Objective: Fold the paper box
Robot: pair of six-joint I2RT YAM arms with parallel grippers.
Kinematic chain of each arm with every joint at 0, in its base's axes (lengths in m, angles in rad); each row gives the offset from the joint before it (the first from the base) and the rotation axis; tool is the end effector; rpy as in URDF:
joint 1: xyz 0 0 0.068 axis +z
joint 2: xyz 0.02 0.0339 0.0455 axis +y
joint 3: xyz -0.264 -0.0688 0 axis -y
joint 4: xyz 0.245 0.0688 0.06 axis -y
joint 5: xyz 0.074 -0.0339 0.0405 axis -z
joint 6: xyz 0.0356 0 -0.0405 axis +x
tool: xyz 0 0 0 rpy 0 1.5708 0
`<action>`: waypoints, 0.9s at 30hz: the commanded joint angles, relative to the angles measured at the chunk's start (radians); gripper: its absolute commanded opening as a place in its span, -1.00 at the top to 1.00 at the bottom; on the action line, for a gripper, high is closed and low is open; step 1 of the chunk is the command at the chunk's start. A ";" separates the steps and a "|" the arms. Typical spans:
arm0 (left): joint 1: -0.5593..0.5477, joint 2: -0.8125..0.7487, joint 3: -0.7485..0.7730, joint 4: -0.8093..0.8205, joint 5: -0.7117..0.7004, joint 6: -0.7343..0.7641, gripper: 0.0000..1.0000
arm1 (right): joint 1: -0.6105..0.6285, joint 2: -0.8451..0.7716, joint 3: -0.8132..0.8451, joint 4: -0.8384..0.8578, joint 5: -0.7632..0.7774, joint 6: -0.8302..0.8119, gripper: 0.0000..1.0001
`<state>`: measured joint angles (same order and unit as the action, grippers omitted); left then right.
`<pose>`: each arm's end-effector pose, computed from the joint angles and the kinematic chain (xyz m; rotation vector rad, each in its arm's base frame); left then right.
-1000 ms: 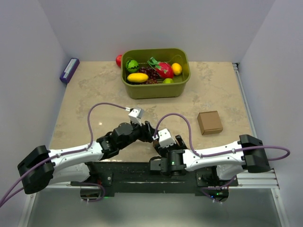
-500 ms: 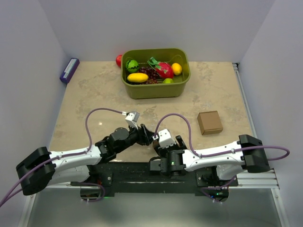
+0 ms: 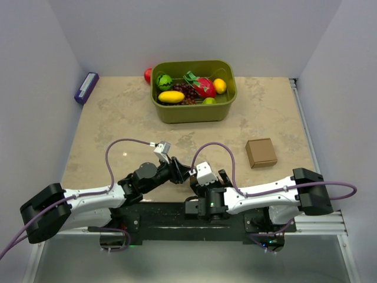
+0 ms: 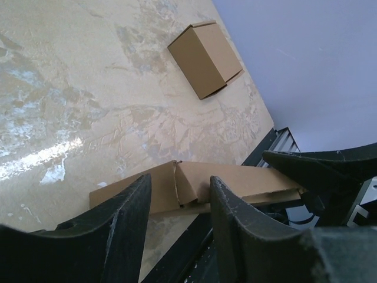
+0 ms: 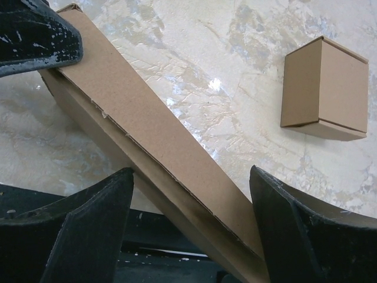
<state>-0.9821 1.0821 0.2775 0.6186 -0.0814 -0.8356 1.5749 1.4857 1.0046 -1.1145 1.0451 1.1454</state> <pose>0.1228 -0.1787 0.1914 0.0763 1.9302 -1.2147 0.0298 0.2404 0.2245 -0.4641 2.0570 -0.2795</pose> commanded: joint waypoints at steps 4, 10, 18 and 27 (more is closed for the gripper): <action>0.005 0.027 -0.077 -0.115 -0.008 0.007 0.21 | -0.004 0.005 -0.015 -0.013 -0.030 0.097 -0.75; -0.009 0.056 -0.078 -0.108 -0.009 0.021 0.32 | -0.009 -0.047 -0.015 0.054 -0.080 0.028 -0.98; -0.047 0.096 -0.049 -0.143 -0.049 0.041 0.37 | -0.073 -0.221 0.012 0.197 -0.206 -0.093 -0.98; -0.101 0.136 0.005 -0.207 -0.115 0.079 0.38 | -0.144 -0.372 0.028 0.242 -0.315 -0.119 -0.93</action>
<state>-1.0527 1.1549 0.2935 0.6678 -0.1589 -0.8299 1.4448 1.1690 1.0058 -0.8951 0.7715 1.0187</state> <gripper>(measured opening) 0.330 0.982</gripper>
